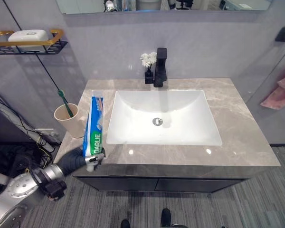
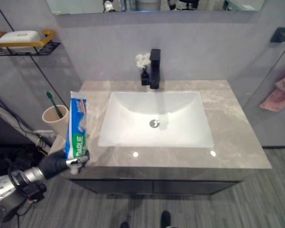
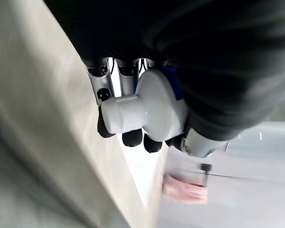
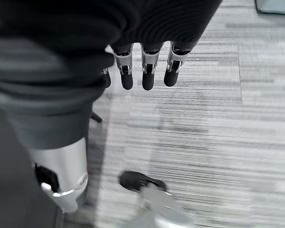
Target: Put brush and paste in cup on sink, flatten towel.
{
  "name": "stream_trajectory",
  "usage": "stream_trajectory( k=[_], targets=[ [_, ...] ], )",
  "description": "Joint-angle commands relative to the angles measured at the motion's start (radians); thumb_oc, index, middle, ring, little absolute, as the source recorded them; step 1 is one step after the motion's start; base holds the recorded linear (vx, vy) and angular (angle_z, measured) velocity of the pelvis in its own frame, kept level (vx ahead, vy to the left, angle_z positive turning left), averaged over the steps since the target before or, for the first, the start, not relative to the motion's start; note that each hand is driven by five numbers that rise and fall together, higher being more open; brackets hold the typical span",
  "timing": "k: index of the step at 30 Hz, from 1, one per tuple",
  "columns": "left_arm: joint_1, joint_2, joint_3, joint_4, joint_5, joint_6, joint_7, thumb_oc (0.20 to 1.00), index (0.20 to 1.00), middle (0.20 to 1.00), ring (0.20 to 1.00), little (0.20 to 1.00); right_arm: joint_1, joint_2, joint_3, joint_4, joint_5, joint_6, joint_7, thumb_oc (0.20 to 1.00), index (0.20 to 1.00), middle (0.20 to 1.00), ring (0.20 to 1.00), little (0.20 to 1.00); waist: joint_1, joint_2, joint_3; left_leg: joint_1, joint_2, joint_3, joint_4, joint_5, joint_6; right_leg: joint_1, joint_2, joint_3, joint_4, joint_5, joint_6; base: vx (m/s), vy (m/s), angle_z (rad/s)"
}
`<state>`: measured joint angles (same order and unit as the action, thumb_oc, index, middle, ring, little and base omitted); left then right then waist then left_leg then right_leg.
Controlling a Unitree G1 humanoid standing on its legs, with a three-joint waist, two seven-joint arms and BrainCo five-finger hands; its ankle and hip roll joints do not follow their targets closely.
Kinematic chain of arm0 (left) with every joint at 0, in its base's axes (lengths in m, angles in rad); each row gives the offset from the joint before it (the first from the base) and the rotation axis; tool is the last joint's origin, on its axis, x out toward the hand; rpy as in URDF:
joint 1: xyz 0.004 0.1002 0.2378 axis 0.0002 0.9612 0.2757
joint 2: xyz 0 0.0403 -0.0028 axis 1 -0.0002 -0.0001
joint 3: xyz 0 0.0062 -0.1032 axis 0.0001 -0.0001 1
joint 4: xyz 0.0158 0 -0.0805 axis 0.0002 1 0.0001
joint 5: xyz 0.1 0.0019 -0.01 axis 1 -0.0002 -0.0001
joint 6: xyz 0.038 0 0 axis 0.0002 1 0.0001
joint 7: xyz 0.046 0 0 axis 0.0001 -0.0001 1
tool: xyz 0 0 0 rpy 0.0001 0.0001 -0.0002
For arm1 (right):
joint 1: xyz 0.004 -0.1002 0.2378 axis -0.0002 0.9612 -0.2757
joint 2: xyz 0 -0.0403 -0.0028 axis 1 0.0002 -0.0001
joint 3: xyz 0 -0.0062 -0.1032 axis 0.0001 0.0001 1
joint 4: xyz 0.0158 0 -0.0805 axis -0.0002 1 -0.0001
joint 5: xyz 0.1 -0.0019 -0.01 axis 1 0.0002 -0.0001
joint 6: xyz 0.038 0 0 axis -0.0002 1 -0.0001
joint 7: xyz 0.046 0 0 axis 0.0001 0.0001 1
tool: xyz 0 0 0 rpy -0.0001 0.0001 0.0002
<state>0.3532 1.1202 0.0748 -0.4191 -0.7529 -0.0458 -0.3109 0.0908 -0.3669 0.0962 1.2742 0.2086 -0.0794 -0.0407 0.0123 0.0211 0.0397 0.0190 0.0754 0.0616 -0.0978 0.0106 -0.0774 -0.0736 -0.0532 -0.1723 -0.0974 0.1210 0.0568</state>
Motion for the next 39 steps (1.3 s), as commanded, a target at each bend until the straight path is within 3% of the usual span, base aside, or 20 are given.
stream_trajectory(
  k=[1, 5, 6, 9, 12, 15, 17, 18, 19, 23, 24, 25, 29, 32, 37, 39],
  targets=[
    [-0.1, 0.006, 0.119, -0.079, 0.273, -0.177, 0.123, 0.2, 0.2, 0.2, 0.2, 0.2, -0.06, -0.033, -0.018, 0.016, 0.093, -0.009, -0.021, 1.0, 1.0, 1.0, 1.0, 1.0, -0.003, -0.048, -0.017, -0.006, -0.015, -0.004, 0.01, 0.016, -0.018, 0.094, -0.065, 0.03, 0.01, -0.043, 0.091, 0.01, -0.003, 0.06],
    [-0.195, -0.023, 0.147, -0.086, 0.493, -0.221, 0.217, 0.2, 0.2, 0.2, 0.2, 0.2, -0.079, -0.072, -0.073, 0.005, 0.148, -0.013, -0.033, 1.0, 1.0, 1.0, 1.0, 1.0, -0.011, -0.055, -0.027, 0.005, -0.014, 0.005, 0.01, 0.006, -0.017, 0.098, -0.066, 0.039, 0.011, -0.046, 0.092, 0.0, 0.003, -0.02],
    [-0.284, -0.042, 0.141, -0.071, 0.702, -0.235, 0.29, 0.2, 0.2, 0.2, 0.2, 0.2, -0.096, -0.147, -0.162, -0.025, 0.223, -0.031, -0.058, 1.0, 1.0, 1.0, 1.0, 1.0, -0.031, -0.06, -0.04, 0.013, -0.014, 0.015, 0.01, -0.003, -0.014, 0.1, -0.067, 0.047, 0.012, -0.047, 0.093, 0.0, 0.0, 0.0],
    [-0.363, -0.057, 0.116, -0.058, 0.841, -0.236, 0.339, 0.2, 0.2, 0.2, 0.2, 0.2, -0.099, -0.213, -0.227, -0.085, 0.249, -0.045, -0.085, 1.0, 1.0, 1.0, 1.0, 1.0, -0.042, -0.06, -0.046, 0.021, -0.013, 0.024, 0.01, -0.009, -0.012, 0.103, -0.066, 0.055, 0.013, -0.048, 0.096, 0.0, 0.008, -0.1],
    [-0.448, -0.086, 0.093, -0.026, 0.977, -0.222, 0.389, 0.2, 0.2, 0.2, 0.2, 0.2, -0.096, -0.309, -0.313, -0.277, 0.246, -0.077, -0.152, 1.0, 1.0, 1.0, 1.0, 1.0, -0.06, -0.058, -0.056, 0.03, -0.013, 0.039, 0.01, -0.015, -0.01, 0.103, -0.065, 0.07, 0.013, -0.046, 0.099, 0.01, 0.018, -0.19],
    [-0.557, -0.126, 0.051, 0.023, 1.078, -0.201, 0.404, 0.2, 0.2, 0.2, 0.2, 0.2, -0.072, -0.368, -0.413, -0.621, 0.17, -0.095, -0.233, 1.0, 1.0, 1.0, 1.0, 1.0, -0.078, -0.049, -0.062, 0.033, -0.013, 0.054, 0.01, -0.01, -0.004, 0.095, -0.065, 0.086, 0.015, -0.036, 0.097, -0.02, 0.017, -0.12],
    [-0.623, -0.148, 0.002, 0.047, 1.077, -0.181, 0.398, 0.2, 0.2, 0.2, 0.2, 0.2, -0.102, -0.391, -0.401, -0.751, 0.103, -0.097, -0.248, 1.0, 1.0, 1.0, 1.0, 1.0, -0.084, -0.046, -0.068, 0.035, -0.014, 0.06, 0.01, -0.009, -0.001, 0.091, -0.065, 0.094, 0.016, -0.034, 0.096, 0.01, 0.005, -0.22],
    [-0.652, -0.142, -0.004, 0.058, 1.066, -0.176, 0.389, 0.2, 0.2, 0.2, 0.2, 0.2, -0.105, -0.429, -0.395, -0.864, 0.041, -0.084, -0.218, 1.0, 1.0, 1.0, 1.0, 1.0, -0.082, -0.046, -0.067, 0.042, -0.013, 0.064, 0.01, -0.015, -0.001, 0.094, -0.063, 0.099, 0.018, -0.039, 0.096, -0.05, -0.011, -0.33],
    [-0.716, -0.18, -0.041, 0.073, 1.045, -0.181, 0.392, 0.2, 0.2, 0.2, 0.2, 0.2, -0.142, -0.45, -0.363, -1.001, 0.05, -0.112, -0.153, 1.0, 1.0, 1.0, 1.0, 1.0, -0.086, -0.046, -0.072, 0.041, -0.013, 0.069, 0.01, -0.009, -0.001, 0.091, -0.062, 0.104, 0.017, -0.034, 0.093, -0.02, -0.015, -0.25],
    [-0.8, -0.204, -0.092, 0.108, 1.036, -0.176, 0.406, 0.2, 0.2, 0.2, 0.2, 0.2, -0.24, -0.497, -0.248, -1.122, 0.034, -0.108, -0.044, 1.0, 1.0, 1.0, 1.0, 1.0, -0.079, -0.048, -0.07, 0.045, -0.01, 0.077, 0.01, -0.006, -0.002, 0.09, -0.057, 0.113, 0.018, -0.035, 0.09, -0.01, -0.009, -0.06],
    [-0.854, -0.239, -0.14, 0.124, 1.028, -0.171, 0.415, 0.2, 0.2, 0.2, 0.2, 0.2, -0.332, -0.503, -0.128, -1.151, 0.111, -0.113, 0.026, 1.0, 1.0, 1.0, 1.0, 1.0, -0.067, -0.051, -0.078, 0.05, -0.007, 0.078, 0.01, -0.012, -0.004, 0.094, -0.056, 0.111, 0.015, -0.042, 0.09, -0.04, -0.02, -0.06],
    [-0.857, -0.238, -0.14, 0.128, 1.029, -0.171, 0.417, 0.2, 0.2, 0.2, 0.2, 0.2, -0.342, -0.505, -0.122, -1.146, 0.114, -0.114, 0.027, 1.0, 1.0, 1.0, 1.0, 1.0, -0.069, -0.051, -0.074, 0.046, -0.007, 0.08, 0.01, -0.003, -0.004, 0.089, -0.056, 0.112, 0.017, -0.035, 0.088, 0.01, -0.014, -0.06],
    [-0.916, -0.284, -0.185, 0.155, 1.017, -0.165, 0.44, 0.2, 0.2, 0.2, 0.2, 0.2, -0.497, -0.427, 0.025, -1.08, 0.168, -0.105, 0.029, 1.0, 1.0, 1.0, 1.0, 1.0, -0.055, -0.052, -0.077, 0.045, -0.006, 0.079, 0.01, 0.001, -0.004, 0.09, -0.054, 0.111, 0.015, -0.034, 0.084, -0.03, -0.015, -0.03],
    [-1.01, -0.366, -0.233, 0.199, 1.027, -0.154, 0.512, 0.2, 0.2, 0.2, 0.2, 0.2, -0.66, -0.224, 0.197, -1.064, 0.244, -0.097, 0.044, 1.0, 1.0, 1.0, 1.0, 1.0, -0.026, -0.048, -0.081, 0.045, -0.002, 0.073, 0.01, 0.001, -0.009, 0.097, -0.052, 0.103, 0.012, -0.04, 0.082, 0.0, -0.015, -0.09],
    [-1.03, -0.389, -0.244, 0.21, 1.051, -0.151, 0.546, 0.2, 0.2, 0.2, 0.2, 0.2, -0.728, -0.138, 0.263, -1.098, 0.264, -0.113, 0.062, 1.0, 1.0, 1.0, 1.0, 1.0, -0.018, -0.05, -0.077, 0.033, -0.003, 0.068, 0.01, 0.017, -0.013, 0.09, -0.053, 0.096, 0.011, -0.03, 0.079, -0.02, -0.008, 0.03],
    [-1.031, -0.416, -0.254, 0.217, 1.05, -0.144, 0.551, 0.2, 0.2, 0.2, 0.2, 0.2, -0.765, -0.053, 0.269, -1.146, 0.308, -0.145, 0.068, 1.0, 1.0, 1.0, 1.0, 1.0, -0.006, -0.05, -0.076, 0.026, -0.002, 0.058, 0.01, 0.021, -0.016, 0.09, -0.053, 0.085, 0.01, -0.033, 0.078, 0.01, -0.012, 0.21]
  ],
)
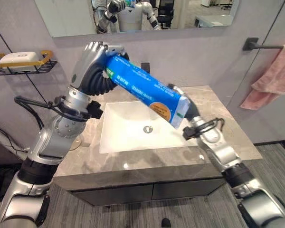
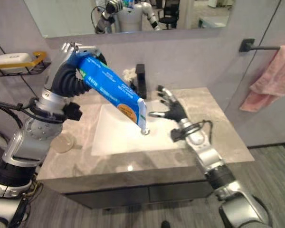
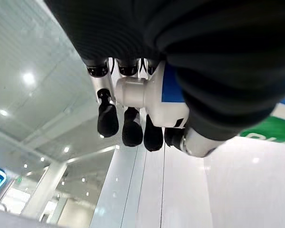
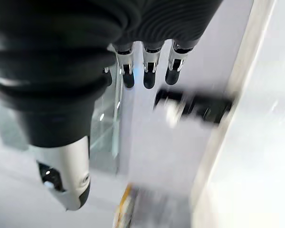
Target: Put brush and paste in cup on sink, flatten towel.
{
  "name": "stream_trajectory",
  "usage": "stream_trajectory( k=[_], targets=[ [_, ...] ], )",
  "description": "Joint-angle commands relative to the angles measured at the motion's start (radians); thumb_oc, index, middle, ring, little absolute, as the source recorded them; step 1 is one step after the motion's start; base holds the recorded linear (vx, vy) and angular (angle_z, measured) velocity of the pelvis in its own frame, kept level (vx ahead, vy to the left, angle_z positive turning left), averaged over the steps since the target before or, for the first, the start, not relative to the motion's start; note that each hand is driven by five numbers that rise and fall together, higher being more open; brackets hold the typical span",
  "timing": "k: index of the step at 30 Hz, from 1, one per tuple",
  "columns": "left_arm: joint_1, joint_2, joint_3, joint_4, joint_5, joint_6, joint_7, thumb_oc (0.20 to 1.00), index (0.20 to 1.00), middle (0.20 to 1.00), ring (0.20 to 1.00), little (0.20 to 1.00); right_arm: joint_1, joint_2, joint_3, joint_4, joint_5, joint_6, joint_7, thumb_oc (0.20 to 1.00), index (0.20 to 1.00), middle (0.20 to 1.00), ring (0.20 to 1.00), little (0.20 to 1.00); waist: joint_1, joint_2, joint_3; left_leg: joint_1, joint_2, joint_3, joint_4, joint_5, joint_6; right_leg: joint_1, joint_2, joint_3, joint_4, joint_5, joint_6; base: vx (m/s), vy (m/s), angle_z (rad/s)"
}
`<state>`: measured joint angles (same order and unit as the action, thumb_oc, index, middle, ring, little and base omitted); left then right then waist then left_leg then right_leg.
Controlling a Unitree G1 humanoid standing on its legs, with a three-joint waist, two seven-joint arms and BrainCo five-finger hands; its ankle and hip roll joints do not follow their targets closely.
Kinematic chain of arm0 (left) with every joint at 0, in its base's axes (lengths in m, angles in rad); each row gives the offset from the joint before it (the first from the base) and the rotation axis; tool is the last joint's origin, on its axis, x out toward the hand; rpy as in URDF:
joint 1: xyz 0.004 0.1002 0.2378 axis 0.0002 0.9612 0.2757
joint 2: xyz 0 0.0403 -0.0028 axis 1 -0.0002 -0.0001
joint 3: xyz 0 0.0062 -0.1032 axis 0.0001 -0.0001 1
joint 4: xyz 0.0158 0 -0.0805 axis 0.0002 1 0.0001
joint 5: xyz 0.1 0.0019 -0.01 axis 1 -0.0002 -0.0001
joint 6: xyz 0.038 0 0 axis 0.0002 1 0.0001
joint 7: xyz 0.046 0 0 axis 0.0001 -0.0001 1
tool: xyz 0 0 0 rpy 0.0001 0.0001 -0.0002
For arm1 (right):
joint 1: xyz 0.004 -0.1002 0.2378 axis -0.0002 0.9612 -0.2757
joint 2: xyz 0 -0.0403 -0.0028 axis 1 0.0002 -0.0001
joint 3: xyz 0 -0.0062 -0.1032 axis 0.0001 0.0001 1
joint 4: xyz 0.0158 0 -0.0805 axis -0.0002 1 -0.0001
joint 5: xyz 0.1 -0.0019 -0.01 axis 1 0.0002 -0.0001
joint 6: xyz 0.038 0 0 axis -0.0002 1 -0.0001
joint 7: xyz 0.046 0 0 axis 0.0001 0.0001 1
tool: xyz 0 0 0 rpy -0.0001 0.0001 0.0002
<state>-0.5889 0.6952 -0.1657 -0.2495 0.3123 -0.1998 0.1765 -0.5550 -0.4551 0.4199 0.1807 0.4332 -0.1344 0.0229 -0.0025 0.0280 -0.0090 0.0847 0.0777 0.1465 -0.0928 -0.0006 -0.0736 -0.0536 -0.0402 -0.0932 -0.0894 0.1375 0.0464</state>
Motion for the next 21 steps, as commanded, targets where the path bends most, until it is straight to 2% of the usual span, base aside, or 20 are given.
stream_trajectory(
  k=[1, 8, 16, 21],
  targets=[
    [-0.089, 0.001, -0.017, 0.054, -0.012, 0.012, 0.069, 0.2, 0.2, 0.2, 0.2, 0.2, -0.138, 0.062, -0.04, -0.085, 0.088, -0.1, 0.014, 1.0, 1.0, 1.0, 1.0, 1.0, 0.016, -0.056, -0.03, -0.038, -0.003, -0.032, 0.006, 0.025, -0.022, 0.075, -0.065, 0.004, 0.002, -0.059, 0.089, 0.02, -0.005, 0.16],
    [-0.045, -0.015, 0.005, 0.044, 0.025, 0.012, 0.118, 0.2, 0.2, 0.2, 0.2, 0.2, -0.174, 0.171, -0.069, -0.2, 0.081, -0.167, -0.048, 1.0, 1.0, 1.0, 1.0, 1.0, 0.033, -0.061, -0.029, -0.051, -0.004, -0.055, 0.006, 0.037, -0.024, 0.081, -0.068, -0.027, 0.002, -0.057, 0.085, 0.01, 0.001, 0.13],
    [-0.018, -0.023, 0.028, 0.037, 0.067, 0.021, 0.168, 0.2, 0.2, 0.2, 0.2, 0.2, -0.235, 0.169, -0.068, -0.293, 0.003, -0.18, -0.102, 1.0, 1.0, 1.0, 1.0, 1.0, 0.054, -0.076, -0.025, -0.057, -0.005, -0.071, 0.006, 0.027, -0.024, 0.083, -0.069, -0.043, 0.002, -0.069, 0.087, 0.02, 0.013, 0.08],
    [-0.015, -0.04, 0.034, 0.04, 0.058, 0.029, 0.188, 0.2, 0.2, 0.2, 0.2, 0.2, -0.249, 0.18, -0.05, -0.313, 0.026, -0.179, -0.1, 1.0, 1.0, 1.0, 1.0, 1.0, 0.061, -0.088, -0.016, -0.071, -0.008, -0.076, 0.006, 0.038, -0.021, 0.075, -0.072, -0.048, 0.002, -0.06, 0.086, 0.02, 0.017, 0.03]
  ],
)
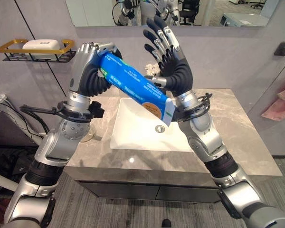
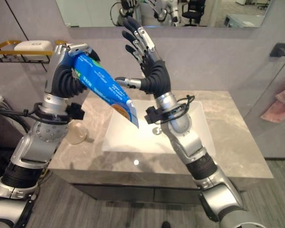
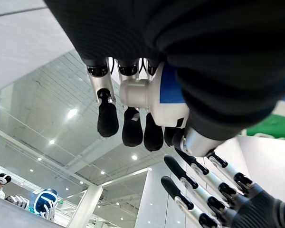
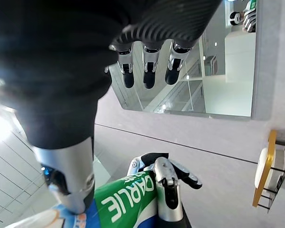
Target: Put brush and paste in cup on sink, flatten towel.
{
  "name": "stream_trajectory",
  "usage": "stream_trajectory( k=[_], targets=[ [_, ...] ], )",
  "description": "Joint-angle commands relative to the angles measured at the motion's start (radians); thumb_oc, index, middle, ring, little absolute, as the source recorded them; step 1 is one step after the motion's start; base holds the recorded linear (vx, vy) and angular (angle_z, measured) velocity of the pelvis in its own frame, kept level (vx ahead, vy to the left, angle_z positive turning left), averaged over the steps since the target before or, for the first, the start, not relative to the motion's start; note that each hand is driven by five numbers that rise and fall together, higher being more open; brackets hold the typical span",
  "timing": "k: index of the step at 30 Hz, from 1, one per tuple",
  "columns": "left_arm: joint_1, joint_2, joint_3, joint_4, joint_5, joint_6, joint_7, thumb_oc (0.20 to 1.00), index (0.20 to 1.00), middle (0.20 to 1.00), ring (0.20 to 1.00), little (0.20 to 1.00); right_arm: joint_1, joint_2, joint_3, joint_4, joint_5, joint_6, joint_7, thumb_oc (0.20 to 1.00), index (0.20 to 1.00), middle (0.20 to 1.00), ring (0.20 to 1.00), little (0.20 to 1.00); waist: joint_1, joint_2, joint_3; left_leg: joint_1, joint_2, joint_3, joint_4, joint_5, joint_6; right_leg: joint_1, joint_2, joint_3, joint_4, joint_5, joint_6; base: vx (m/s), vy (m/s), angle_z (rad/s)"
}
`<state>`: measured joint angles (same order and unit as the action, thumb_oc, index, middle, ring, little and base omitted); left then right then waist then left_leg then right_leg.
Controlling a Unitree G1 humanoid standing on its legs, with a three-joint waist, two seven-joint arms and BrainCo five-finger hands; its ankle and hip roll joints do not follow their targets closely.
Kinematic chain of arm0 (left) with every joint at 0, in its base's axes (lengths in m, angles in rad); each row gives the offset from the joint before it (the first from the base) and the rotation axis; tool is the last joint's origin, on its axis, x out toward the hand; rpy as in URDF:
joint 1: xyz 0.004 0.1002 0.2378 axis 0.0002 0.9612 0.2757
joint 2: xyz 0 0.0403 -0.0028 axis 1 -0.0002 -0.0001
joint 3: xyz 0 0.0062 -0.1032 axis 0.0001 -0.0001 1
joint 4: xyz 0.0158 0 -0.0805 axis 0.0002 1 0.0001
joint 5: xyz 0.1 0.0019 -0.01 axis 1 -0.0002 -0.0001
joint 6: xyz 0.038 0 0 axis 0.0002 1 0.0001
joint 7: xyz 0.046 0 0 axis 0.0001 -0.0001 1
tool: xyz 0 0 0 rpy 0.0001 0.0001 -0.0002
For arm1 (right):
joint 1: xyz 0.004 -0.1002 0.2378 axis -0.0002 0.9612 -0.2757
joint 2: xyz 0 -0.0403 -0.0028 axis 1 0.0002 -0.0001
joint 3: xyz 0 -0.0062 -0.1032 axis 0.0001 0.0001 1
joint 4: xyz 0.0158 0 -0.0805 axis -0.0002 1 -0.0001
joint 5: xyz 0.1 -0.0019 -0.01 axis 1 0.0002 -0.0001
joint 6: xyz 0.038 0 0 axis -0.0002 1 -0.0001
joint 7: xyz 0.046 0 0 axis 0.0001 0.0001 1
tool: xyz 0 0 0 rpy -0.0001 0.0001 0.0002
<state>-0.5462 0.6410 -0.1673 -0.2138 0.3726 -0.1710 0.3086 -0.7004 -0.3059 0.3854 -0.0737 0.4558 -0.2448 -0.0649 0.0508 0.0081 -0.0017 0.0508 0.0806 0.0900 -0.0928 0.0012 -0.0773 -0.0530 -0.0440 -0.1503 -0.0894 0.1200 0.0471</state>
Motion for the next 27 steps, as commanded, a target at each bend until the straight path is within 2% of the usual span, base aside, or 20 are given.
stream_trajectory(
  k=[1, 6, 17, 22, 25, 27],
  targets=[
    [-0.056, 0.008, 0.037, 0.006, -0.008, 0.004, 0.062, 0.2, 0.2, 0.2, 0.2, 0.2, -0.109, 0.026, -0.016, -0.068, -0.017, -0.067, -0.02, 1.0, 1.0, 1.0, 1.0, 1.0, 0.012, -0.073, -0.023, -0.04, -0.013, -0.024, 0.006, 0.027, -0.016, 0.075, -0.069, 0.008, 0.002, -0.051, 0.088, 0.05, 0.037, 0.03],
    [-0.054, -0.033, 0.048, 0.009, -0.08, -0.001, 0.083, 0.2, 0.2, 0.2, 0.2, 0.2, -0.104, 0.016, -0.009, -0.085, -0.092, -0.053, -0.045, 1.0, 1.0, 1.0, 1.0, 1.0, 0.016, -0.082, -0.011, -0.06, -0.017, -0.026, 0.006, 0.037, -0.011, 0.057, -0.076, 0.004, 0.002, -0.04, 0.088, 0.01, 0.044, 0.02],
    [-0.047, -0.131, 0.046, 0.003, -0.249, -0.038, 0.171, 0.2, 0.2, 0.2, 0.2, 0.2, -0.026, -0.014, -0.034, -0.074, -0.247, -0.052, -0.133, 1.0, 1.0, 1.0, 1.0, 1.0, 0.011, -0.086, -0.004, -0.068, -0.031, -0.019, 0.006, 0.017, 0.002, 0.043, -0.089, 0.013, 0.002, -0.046, 0.097, 0.03, 0.037, 0.01],
    [-0.067, -0.157, 0.03, 0.026, -0.264, -0.019, 0.19, 0.2, 0.2, 0.2, 0.2, 0.2, -0.019, -0.032, -0.023, -0.074, -0.326, -0.039, -0.15, 1.0, 1.0, 1.0, 1.0, 1.0, 0.004, -0.082, -0.006, -0.063, -0.038, -0.018, 0.006, 0.012, 0.008, 0.046, -0.095, 0.021, 0.002, -0.045, 0.1, 0.02, 0.015, -0.01],
    [-0.128, -0.15, 0.008, 0.078, -0.183, 0.03, 0.209, 0.2, 0.2, 0.2, 0.2, 0.2, -0.057, -0.045, 0.008, -0.081, -0.428, -0.023, -0.163, 1.0, 1.0, 1.0, 1.0, 1.0, -0.003, -0.075, -0.011, -0.055, -0.043, -0.013, 0.006, 0.015, 0.011, 0.048, -0.098, 0.028, 0.002, -0.039, 0.1, 0.02, 0.015, -0.06],
    [-0.143, -0.147, 0.002, 0.09, -0.173, 0.035, 0.211, 0.2, 0.2, 0.2, 0.2, 0.2, -0.065, -0.042, 0.015, -0.08, -0.441, -0.02, -0.168, 1.0, 1.0, 1.0, 1.0, 1.0, -0.003, -0.073, -0.011, -0.053, -0.043, -0.013, 0.006, 0.014, 0.011, 0.049, -0.098, 0.028, 0.002, -0.039, 0.1, 0.04, -0.002, -0.03]
  ],
)
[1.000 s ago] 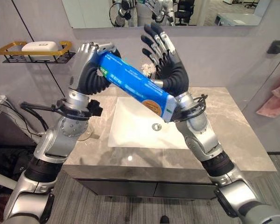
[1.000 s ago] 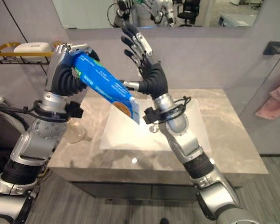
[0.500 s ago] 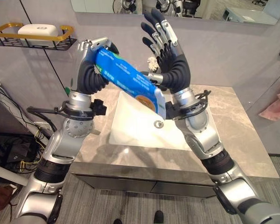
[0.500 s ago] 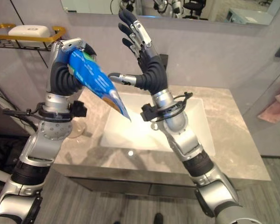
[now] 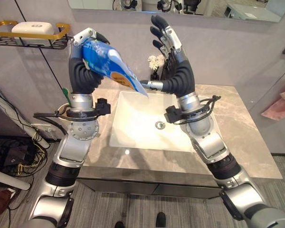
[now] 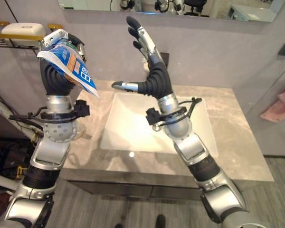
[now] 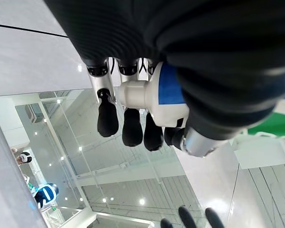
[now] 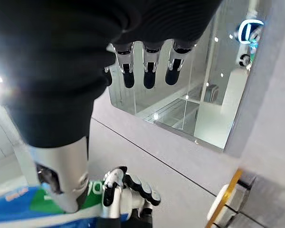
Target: Put brush and paste in cup on sink, flatten towel.
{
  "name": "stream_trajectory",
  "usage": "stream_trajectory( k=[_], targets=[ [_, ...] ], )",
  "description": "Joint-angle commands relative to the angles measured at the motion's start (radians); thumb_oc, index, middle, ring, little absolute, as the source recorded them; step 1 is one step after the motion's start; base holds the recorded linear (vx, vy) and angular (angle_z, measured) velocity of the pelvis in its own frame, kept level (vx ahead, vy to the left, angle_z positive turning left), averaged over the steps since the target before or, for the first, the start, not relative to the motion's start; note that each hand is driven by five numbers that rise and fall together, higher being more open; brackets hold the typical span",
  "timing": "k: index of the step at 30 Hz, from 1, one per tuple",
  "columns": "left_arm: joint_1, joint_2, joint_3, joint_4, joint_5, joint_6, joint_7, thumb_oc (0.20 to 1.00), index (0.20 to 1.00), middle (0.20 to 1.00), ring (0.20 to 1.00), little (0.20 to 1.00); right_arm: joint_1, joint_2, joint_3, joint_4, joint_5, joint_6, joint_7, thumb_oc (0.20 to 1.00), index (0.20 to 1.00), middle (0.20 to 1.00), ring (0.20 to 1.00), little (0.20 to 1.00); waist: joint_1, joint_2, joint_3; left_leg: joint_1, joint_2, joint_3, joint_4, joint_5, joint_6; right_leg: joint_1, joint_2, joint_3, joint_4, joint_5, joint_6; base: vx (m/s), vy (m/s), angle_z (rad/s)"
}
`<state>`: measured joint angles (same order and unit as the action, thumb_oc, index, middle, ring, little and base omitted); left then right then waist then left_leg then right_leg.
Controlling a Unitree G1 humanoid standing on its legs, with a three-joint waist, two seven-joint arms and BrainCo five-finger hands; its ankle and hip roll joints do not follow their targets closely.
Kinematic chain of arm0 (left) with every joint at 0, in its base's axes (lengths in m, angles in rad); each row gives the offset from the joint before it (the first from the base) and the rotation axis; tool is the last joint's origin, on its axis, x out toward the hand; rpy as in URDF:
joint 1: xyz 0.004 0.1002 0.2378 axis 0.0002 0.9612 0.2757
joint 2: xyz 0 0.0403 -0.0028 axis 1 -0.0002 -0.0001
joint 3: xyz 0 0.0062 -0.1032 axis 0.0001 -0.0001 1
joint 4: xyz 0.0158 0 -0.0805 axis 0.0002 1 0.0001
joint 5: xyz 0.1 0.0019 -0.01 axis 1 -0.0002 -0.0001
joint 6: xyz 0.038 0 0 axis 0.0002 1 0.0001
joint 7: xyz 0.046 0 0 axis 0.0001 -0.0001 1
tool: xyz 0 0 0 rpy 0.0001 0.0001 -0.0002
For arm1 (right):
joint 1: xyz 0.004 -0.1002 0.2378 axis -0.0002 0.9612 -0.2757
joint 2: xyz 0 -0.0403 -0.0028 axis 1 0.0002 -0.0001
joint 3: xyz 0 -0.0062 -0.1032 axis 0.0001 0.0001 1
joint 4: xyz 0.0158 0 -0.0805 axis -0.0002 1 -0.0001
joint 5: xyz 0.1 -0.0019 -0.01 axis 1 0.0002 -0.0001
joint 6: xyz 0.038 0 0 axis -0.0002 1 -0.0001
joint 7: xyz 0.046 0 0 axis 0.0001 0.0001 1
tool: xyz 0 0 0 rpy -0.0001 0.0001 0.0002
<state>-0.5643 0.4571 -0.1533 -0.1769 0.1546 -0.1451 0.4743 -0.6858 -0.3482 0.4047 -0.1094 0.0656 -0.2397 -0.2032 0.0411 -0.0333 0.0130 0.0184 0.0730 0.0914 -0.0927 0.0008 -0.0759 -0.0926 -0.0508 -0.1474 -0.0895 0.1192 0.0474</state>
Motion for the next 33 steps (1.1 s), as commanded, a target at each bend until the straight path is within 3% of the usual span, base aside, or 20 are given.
stream_trajectory(
  k=[1, 10, 26, 33],
  targets=[
    [-0.132, 0.039, -0.014, 0.061, 0.048, 0.013, 0.042, 0.2, 0.2, 0.2, 0.2, 0.2, -0.085, 0.004, 0.002, -0.046, -0.054, -0.023, -0.029, 1.0, 1.0, 1.0, 1.0, 1.0, 0.007, -0.029, -0.03, -0.016, -0.035, -0.015, 0.005, 0.005, 0.009, 0.094, -0.091, 0.026, 0.002, -0.048, 0.102, 0.0, 0.0, 0.0],
    [-0.162, 0.035, -0.03, 0.123, 0.077, 0.037, 0.038, 0.2, 0.2, 0.2, 0.2, 0.2, -0.133, 0.079, 0.075, -0.077, 0.001, -0.021, 0.021, 1.0, 1.0, 1.0, 1.0, 1.0, 0.005, -0.022, -0.036, -0.012, -0.032, -0.008, 0.005, 0.015, 0.007, 0.088, -0.088, 0.037, 0.002, -0.041, 0.099, 0.0, -0.005, 0.0],
    [-0.11, 0.012, -0.068, 0.128, 0.105, 0.064, 0.039, 0.2, 0.2, 0.2, 0.2, 0.2, -0.14, 0.229, 0.101, -0.157, 0.164, -0.034, -0.019, 1.0, 1.0, 1.0, 1.0, 1.0, 0.002, -0.016, -0.04, -0.002, -0.026, 0.002, 0.005, 0.012, 0.009, 0.09, -0.083, 0.041, 0.002, -0.039, 0.095, 0.0, -0.005, -0.01],
    [-0.077, 0.015, -0.082, 0.075, 0.132, 0.047, 0.013, 0.2, 0.2, 0.2, 0.2, 0.2, -0.117, 0.229, 0.103, -0.141, 0.204, -0.036, -0.018, 1.0, 1.0, 1.0, 1.0, 1.0, 0.004, -0.014, -0.04, 0.001, -0.028, 0.006, 0.005, 0.008, 0.012, 0.089, -0.084, 0.047, 0.002, -0.039, 0.097, 0.0, 0.0, 0.0]
  ],
)
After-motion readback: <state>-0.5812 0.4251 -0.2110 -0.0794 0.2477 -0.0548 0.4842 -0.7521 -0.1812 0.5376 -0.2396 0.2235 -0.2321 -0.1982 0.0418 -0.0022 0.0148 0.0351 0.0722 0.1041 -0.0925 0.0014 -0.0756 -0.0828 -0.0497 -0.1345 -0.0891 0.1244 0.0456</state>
